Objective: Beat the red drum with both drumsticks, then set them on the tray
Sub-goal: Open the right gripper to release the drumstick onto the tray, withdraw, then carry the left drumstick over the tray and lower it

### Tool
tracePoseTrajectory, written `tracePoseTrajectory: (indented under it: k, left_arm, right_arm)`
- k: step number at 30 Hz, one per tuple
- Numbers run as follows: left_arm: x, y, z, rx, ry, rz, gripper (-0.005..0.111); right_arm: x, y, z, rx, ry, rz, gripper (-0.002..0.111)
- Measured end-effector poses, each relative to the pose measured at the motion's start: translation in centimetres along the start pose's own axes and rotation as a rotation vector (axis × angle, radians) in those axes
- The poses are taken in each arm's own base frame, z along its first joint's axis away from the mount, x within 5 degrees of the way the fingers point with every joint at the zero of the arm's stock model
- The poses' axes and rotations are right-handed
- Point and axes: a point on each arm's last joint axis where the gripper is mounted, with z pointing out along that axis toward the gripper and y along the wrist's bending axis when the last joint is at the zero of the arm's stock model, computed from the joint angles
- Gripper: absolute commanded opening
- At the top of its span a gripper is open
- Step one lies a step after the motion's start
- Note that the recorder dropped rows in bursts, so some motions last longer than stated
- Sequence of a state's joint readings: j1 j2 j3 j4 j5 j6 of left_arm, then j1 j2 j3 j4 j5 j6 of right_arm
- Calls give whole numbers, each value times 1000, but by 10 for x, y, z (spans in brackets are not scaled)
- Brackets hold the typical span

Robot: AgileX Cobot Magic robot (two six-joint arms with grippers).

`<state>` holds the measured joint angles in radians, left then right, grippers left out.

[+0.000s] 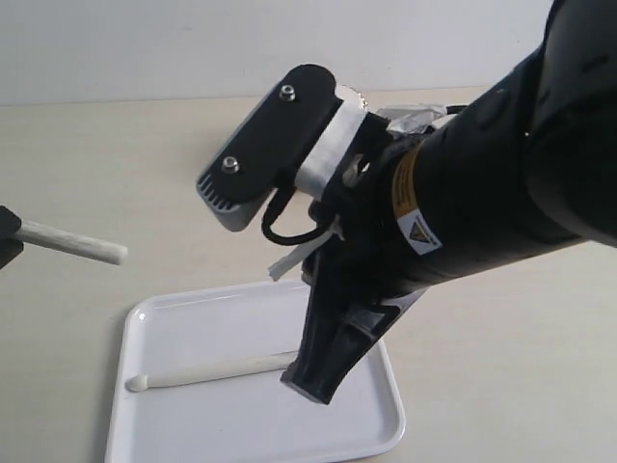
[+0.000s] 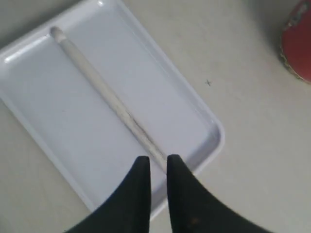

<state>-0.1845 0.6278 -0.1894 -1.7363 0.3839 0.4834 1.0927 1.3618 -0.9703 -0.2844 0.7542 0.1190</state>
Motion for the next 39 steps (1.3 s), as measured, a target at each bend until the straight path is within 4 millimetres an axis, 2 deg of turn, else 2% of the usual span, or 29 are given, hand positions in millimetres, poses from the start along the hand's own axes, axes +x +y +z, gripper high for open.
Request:
tracePoseTrajectory:
  k: [7,9,13,17,20,26,31,39]
  left_arm:
    - [10,-4,-1,56,109,24,0]
    - [11,-5,-1,59,115,24,0]
    - [6,-2,0,31,62,39,0]
    - [0,-4,1,12,11,173,0]
    - [-4,-16,4,31,18,273,0]
    - [-14,-43,11,66,20,337,0]
    - [-24,-76,9,79,-14,560,0]
    - [-46,-113,26,-125,123,868,0]
  right_arm:
    - [-12,12,-2,-134,-122,-100,50]
    - [-17,16,-3,-167,-183,-116,54]
    - [-26,18,-5,-195,-266,-82,54]
    - [-35,17,-10,-196,-297,-68,54]
    - [-49,14,-19,-197,-329,-47,54]
    - [-69,9,-27,-190,-307,21,54]
    - [-68,-2,-34,-97,-266,44,48]
    - [-55,-25,-71,93,-291,51,47]
